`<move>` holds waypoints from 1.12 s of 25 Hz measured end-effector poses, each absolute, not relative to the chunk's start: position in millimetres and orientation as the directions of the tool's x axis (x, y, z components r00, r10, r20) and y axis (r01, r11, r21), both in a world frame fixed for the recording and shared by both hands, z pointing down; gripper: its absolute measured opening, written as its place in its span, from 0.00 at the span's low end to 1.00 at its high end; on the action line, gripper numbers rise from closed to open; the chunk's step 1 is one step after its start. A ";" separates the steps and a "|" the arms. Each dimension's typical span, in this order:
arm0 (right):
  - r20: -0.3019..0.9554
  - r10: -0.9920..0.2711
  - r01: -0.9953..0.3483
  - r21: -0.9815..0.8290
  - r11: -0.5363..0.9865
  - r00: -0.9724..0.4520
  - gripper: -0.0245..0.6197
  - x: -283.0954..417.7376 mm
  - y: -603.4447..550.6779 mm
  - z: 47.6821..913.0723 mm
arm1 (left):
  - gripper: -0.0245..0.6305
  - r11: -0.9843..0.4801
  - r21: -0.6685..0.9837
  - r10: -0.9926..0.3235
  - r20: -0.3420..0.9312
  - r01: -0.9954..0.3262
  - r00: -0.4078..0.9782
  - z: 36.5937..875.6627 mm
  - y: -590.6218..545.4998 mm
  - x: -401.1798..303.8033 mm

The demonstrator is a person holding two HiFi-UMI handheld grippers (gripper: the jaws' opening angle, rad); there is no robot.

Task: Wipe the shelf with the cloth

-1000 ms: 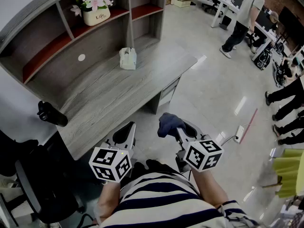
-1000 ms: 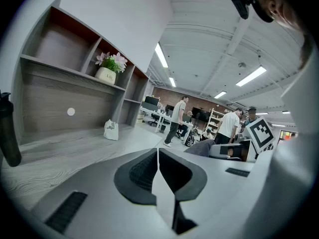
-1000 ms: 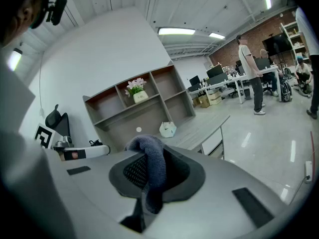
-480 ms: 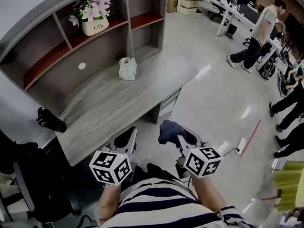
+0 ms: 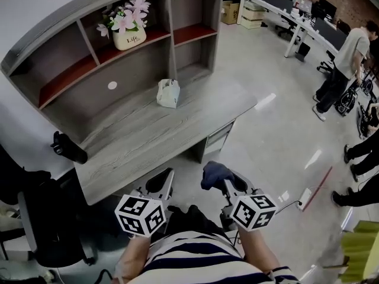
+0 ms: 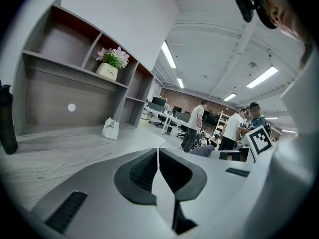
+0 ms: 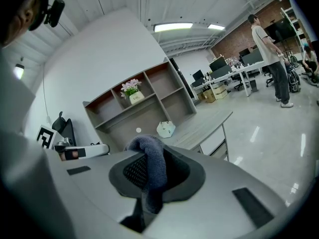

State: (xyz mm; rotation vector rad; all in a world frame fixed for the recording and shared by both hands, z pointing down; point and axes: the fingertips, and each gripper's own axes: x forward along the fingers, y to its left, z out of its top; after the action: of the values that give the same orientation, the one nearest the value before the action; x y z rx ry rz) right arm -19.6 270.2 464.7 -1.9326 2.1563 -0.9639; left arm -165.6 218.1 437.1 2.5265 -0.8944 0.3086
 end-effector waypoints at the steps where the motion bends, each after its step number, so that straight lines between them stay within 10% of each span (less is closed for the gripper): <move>1: 0.336 -0.921 -0.863 -0.506 0.002 -0.199 0.12 -19.7 269.3 465.5 | 0.07 -0.693 0.326 -0.544 0.348 -0.643 0.763 436.7 216.8 -164.9; 28: 0.380 -0.904 -0.889 -0.459 -0.002 -0.194 0.12 15.0 125.5 460.1 | 0.07 -0.692 0.338 -0.542 0.341 -0.638 0.768 445.2 79.7 -129.7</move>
State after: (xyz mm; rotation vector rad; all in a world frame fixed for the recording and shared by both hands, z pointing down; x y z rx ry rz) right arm 15.0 125.5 460.1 -1.9778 2.2015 -0.9764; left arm -129.7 79.7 445.2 2.5219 -0.8919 0.2980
